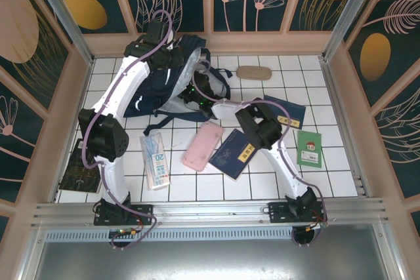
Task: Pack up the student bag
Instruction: Place the book in the student bag, then move the book to the center of the table, then close the student bag at the top-left of the table.
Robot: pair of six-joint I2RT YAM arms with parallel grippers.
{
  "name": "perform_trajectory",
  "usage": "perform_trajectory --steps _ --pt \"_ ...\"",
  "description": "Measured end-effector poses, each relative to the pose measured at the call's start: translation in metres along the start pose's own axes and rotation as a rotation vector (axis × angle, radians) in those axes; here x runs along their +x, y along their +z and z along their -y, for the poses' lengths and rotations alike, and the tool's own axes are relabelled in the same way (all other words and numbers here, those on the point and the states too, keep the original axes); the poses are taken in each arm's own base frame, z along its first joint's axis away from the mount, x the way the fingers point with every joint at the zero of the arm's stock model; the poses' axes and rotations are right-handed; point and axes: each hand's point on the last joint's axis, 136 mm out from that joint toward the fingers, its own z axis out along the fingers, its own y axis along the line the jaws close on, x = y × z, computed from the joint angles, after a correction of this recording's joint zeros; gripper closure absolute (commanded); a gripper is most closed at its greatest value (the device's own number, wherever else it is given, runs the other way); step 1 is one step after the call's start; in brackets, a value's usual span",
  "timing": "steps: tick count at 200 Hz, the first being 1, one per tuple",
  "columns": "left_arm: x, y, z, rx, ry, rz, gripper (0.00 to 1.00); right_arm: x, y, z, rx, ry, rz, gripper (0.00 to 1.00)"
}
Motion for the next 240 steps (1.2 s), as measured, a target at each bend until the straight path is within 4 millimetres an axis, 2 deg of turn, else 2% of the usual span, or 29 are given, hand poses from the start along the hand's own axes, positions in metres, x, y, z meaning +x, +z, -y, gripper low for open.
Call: perform_trajectory --steps 7,21,36,59,74,113,160,197,240 --pt "0.000 0.000 0.000 -0.001 -0.002 0.001 1.00 0.002 0.008 0.000 -0.002 0.000 0.008 0.99" --pt "-0.002 -0.001 -0.002 -0.005 -0.007 0.006 1.00 0.005 0.022 -0.002 -0.008 0.000 0.012 0.70" --pt "-0.004 -0.003 -0.004 -0.008 -0.009 0.012 1.00 0.009 0.033 -0.007 -0.018 -0.006 -0.009 0.51" --pt "-0.009 -0.009 -0.003 -0.009 -0.008 0.034 1.00 0.013 0.035 -0.005 0.010 -0.027 -0.045 0.39" --pt "-0.010 -0.010 -0.003 -0.011 -0.008 0.038 1.00 0.016 0.029 0.000 0.039 -0.039 -0.062 0.31" --pt "-0.008 -0.009 -0.005 -0.016 -0.008 0.036 1.00 0.017 -0.004 0.000 0.121 -0.076 -0.109 0.29" --pt "-0.004 -0.003 -0.010 -0.034 -0.008 0.029 1.00 0.008 -0.044 -0.021 0.172 -0.137 -0.140 0.29" --pt "-0.001 0.001 -0.011 -0.034 -0.008 0.028 1.00 -0.001 -0.084 -0.026 0.244 -0.208 -0.139 0.30" --pt "0.002 0.008 -0.012 -0.031 -0.006 0.030 1.00 -0.015 -0.142 -0.017 0.353 -0.301 -0.130 0.30"
